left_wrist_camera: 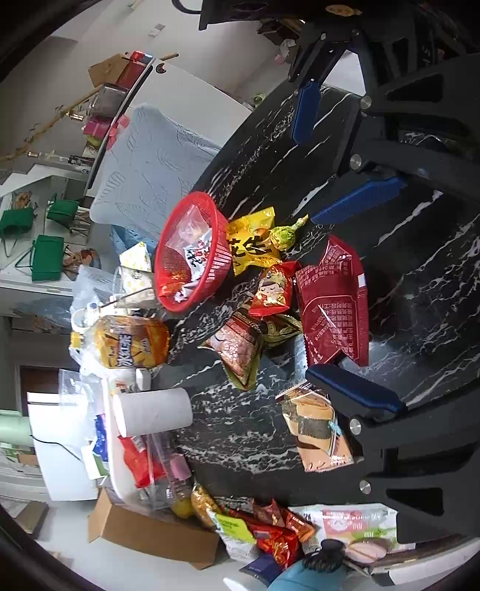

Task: Organize snacks
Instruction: 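Grasp the large red bag with the left gripper while the right grasps the green lollipop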

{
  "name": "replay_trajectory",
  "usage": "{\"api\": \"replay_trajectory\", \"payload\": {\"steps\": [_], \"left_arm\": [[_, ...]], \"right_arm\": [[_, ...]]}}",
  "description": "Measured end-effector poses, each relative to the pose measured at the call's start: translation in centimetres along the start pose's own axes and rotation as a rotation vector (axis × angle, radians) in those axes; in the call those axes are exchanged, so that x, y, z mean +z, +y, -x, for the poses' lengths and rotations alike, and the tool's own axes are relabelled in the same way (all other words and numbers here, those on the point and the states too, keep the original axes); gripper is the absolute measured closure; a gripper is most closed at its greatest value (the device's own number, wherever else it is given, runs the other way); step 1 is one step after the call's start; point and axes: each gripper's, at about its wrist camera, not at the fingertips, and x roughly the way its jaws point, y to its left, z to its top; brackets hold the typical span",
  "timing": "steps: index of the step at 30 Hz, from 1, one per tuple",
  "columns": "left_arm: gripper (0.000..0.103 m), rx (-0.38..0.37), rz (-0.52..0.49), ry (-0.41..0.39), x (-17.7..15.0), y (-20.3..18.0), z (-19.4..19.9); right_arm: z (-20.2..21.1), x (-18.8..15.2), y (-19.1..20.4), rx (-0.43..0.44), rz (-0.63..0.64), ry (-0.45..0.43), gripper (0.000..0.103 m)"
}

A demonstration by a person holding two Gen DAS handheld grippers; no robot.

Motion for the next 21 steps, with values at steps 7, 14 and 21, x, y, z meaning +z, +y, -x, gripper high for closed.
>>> {"api": "replay_trajectory", "payload": {"steps": [7, 14, 21], "left_arm": [[0.026, 0.003, 0.021, 0.069, 0.4, 0.4, -2.7], [0.026, -0.019, 0.057, 0.157, -0.6, 1.6, -5.1], [0.026, -0.066, 0.102, 0.171, -1.7, 2.5, -5.5]], "right_arm": [[-1.7, 0.5, -1.0, -0.009, -0.017, 0.024, 0.033], [-3.6, 1.1, -2.2, -0.019, -0.027, 0.045, 0.033], [-5.9, 1.5, -2.6, -0.011, -0.023, 0.075, 0.035]]}}
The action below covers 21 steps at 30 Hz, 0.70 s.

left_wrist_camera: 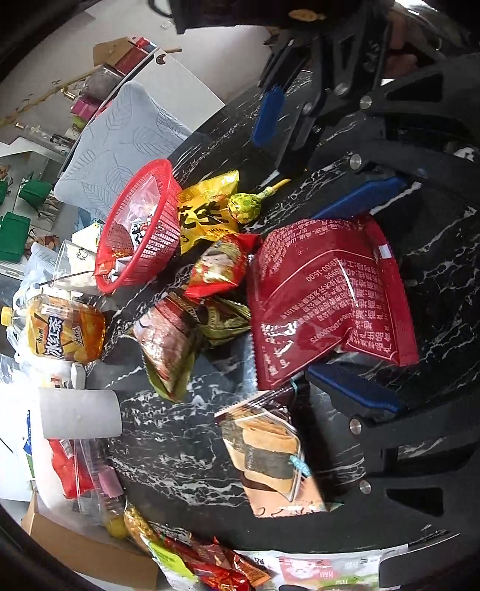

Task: Organize snacks
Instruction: 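Grasp the large red bag with the left gripper while the right grasps the green lollipop, then lift the red bag and the lollipop off the table with both grippers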

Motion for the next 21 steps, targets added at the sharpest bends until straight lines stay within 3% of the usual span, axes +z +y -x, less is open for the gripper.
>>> {"api": "replay_trajectory", "payload": {"steps": [4, 8, 16, 19, 21], "left_arm": [[0.026, 0.003, 0.010, 0.013, -0.2, 0.3, -0.4], [0.026, -0.008, 0.027, 0.014, 0.0, 0.7, -0.4], [0.026, -0.016, 0.023, -0.012, 0.8, 0.6, 0.1], [0.026, -0.007, 0.018, -0.005, 1.0, 0.5, -0.3], [0.026, 0.002, 0.008, 0.002, 1.0, 0.3, -0.6]], "right_arm": [[-1.0, 0.4, 0.0, 0.001, 0.019, 0.008, 0.041], [-2.4, 0.9, -0.2, -0.004, 0.030, 0.034, 0.054], [-4.0, 1.8, -0.3, 0.024, 0.033, 0.045, 0.064], [-4.6, 1.9, -0.4, 0.015, 0.028, 0.052, 0.078], [-4.6, 1.8, -0.5, 0.015, 0.024, 0.048, 0.081]]}}
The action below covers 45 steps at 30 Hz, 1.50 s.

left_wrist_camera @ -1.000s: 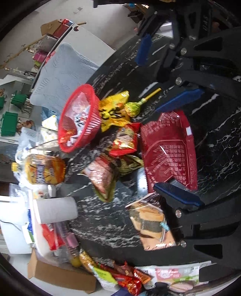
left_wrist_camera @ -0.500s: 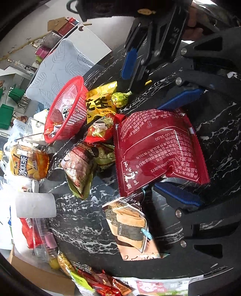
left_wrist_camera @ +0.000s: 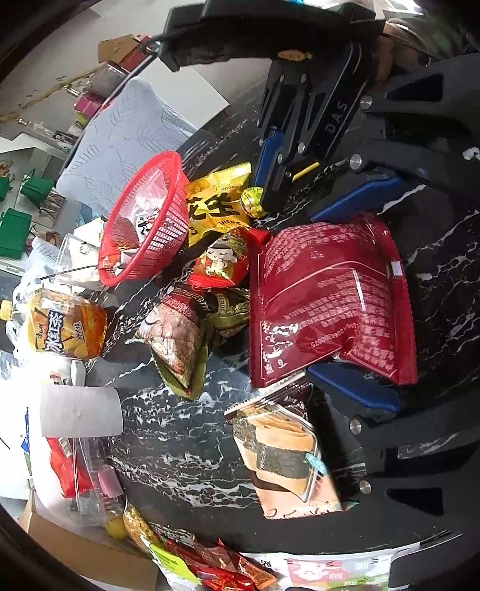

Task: Organize snacks
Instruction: 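Lift the red bag and the lollipop off the table with both grippers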

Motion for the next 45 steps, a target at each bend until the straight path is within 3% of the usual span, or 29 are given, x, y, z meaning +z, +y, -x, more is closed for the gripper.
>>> {"api": "replay_trajectory", "payload": {"steps": [7, 14, 36, 45], "left_arm": [[0.026, 0.002, 0.008, 0.059, 0.0, -0.2, -1.8], [0.031, 0.062, -0.061, 0.027, -0.4, -1.1, -1.7], [0.032, -0.022, -0.116, 0.041, -5.0, -4.8, 0.4], [0.030, 0.000, -0.173, 0.053, -4.8, -5.7, -0.2]], "right_arm": [[0.5, -0.5, -0.9, 0.021, -0.019, 0.003, 0.081], [1.3, -1.6, -1.3, 0.015, -0.026, 0.005, 0.081], [5.7, -7.7, -1.0, -0.001, -0.063, -0.009, 0.081], [6.1, -8.6, -1.2, -0.001, -0.095, -0.039, 0.078]]}}
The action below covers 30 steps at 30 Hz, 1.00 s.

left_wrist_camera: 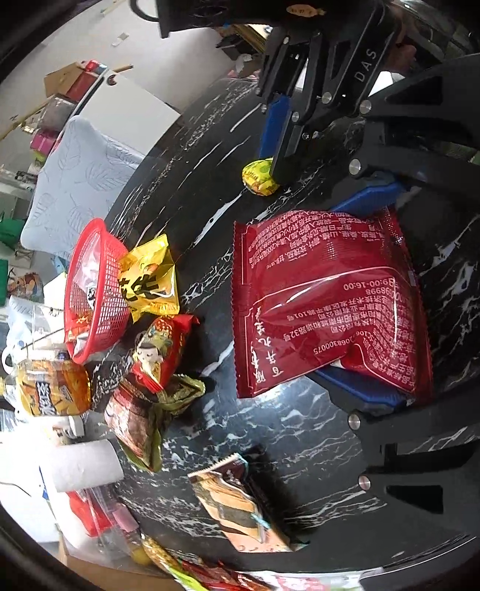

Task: Organize snacks
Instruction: 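Lift the red bag and the lollipop off the table with both grippers, then carry the red bag and the lollipop over the red basket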

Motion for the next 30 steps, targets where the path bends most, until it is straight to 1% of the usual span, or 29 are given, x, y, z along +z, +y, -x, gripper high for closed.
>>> {"api": "replay_trajectory", "payload": {"steps": [1, 3, 4, 6, 8, 10, 15, 22, 27, 30], "left_arm": [[0.030, 0.005, -0.011, 0.003, 0.1, -0.1, -0.1], [0.028, 0.003, -0.025, 0.006, 0.3, -0.1, -0.3], [0.028, -0.002, -0.028, 0.005, 0.4, 0.0, -0.3], [0.028, -0.012, -0.025, -0.002, 0.5, 0.3, -0.3], [0.033, -0.004, -0.034, -0.005, 0.5, 0.4, -0.3], [0.034, -0.003, -0.036, -0.005, 0.5, 0.5, -0.3], [0.040, -0.030, 0.001, -0.006, 0.6, 1.0, 0.0], [0.041, -0.057, 0.000, -0.020, 1.0, 0.8, 0.7], [0.041, -0.079, -0.006, -0.043, 2.0, 0.5, 1.8], [0.041, -0.090, -0.015, -0.071, 2.9, 0.3, 2.8]], "right_arm": [[0.0, 0.0, 0.0, -0.003, 0.004, -0.003, 0.076], [-0.1, 0.1, 0.2, -0.003, 0.005, -0.010, 0.066], [-0.1, 0.1, 0.2, -0.001, 0.004, -0.012, 0.066], [-0.3, 0.3, 0.4, -0.007, 0.007, -0.016, 0.066], [-0.5, 0.4, 0.6, -0.021, 0.014, -0.020, 0.066], [-0.5, 0.4, 0.6, -0.030, 0.012, -0.023, 0.078], [-0.7, 0.6, 0.5, -0.023, -0.005, -0.020, 0.078], [-0.6, 0.9, 0.8, 0.019, -0.010, 0.004, 0.078], [0.2, 1.5, 1.1, 0.043, 0.003, -0.009, 0.078], [0.9, 2.1, 1.4, 0.051, 0.018, -0.025, 0.078]]}}
